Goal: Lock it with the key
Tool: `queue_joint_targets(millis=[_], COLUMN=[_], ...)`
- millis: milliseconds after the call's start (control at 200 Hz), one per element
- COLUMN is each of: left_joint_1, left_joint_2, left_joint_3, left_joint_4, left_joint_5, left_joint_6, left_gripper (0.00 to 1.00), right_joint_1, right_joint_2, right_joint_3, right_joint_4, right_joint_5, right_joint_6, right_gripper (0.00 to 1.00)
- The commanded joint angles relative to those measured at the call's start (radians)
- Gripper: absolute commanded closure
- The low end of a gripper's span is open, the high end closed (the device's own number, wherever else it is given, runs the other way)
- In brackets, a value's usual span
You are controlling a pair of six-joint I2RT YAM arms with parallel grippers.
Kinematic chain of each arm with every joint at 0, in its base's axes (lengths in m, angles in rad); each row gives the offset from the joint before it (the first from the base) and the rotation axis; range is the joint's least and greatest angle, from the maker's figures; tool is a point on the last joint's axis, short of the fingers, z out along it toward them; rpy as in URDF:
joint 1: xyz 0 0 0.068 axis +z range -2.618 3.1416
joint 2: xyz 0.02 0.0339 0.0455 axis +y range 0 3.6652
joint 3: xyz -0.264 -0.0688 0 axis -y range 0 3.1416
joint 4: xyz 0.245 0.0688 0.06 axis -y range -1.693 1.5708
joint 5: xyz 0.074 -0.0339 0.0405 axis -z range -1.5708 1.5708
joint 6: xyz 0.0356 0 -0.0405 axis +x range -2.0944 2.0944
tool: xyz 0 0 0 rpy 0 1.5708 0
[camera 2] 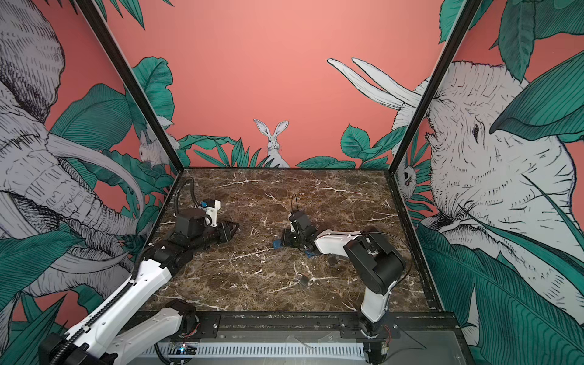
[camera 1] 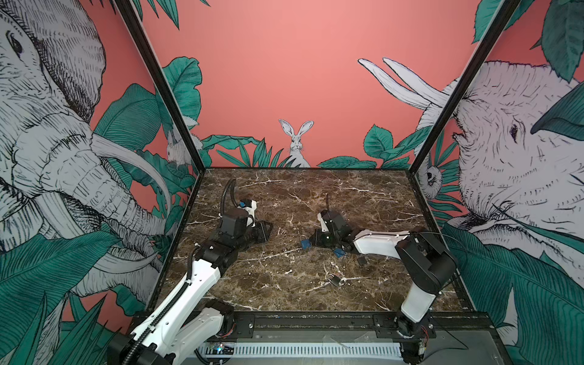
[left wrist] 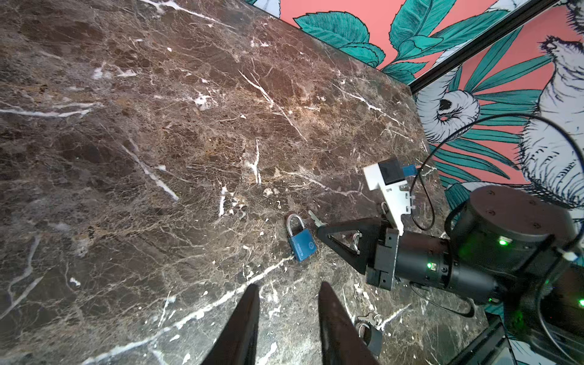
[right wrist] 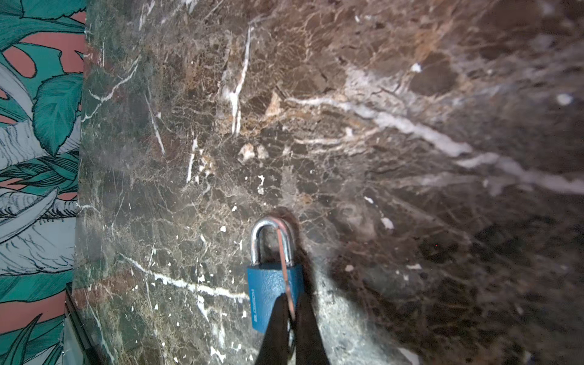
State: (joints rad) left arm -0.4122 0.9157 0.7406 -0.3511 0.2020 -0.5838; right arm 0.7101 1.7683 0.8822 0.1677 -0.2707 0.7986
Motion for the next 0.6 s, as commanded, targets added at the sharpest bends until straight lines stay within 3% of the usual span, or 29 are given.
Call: queue_joint_targets(millis=[0,225,595], left_joint_1=[0.007,0.009,0.015], left_joint_2=[-0.014,-0.013,-0.021], left_joint_3=[-0.020,-0.018,-0.017], left_joint_4=[-0.005,-0.003,-0.012], left_joint_5=[0.001,0.002,0.008], left_joint_6=[-0.013,-0.015,-0.017], left_gripper=[0.66,0.66,0.66], right_joint_1=[0.007,0.008,0.007], right_joint_2=[0.014,0.018,0.004], right_joint_3=[0.007,0.001,-0.001], right_joint_4=[0.039,0.043,0.023], right_joint_5=[0.017,0.013,0.013], right_joint_6=[0.015,0.021,0.018], right_gripper=[0.98,0.86,0.82])
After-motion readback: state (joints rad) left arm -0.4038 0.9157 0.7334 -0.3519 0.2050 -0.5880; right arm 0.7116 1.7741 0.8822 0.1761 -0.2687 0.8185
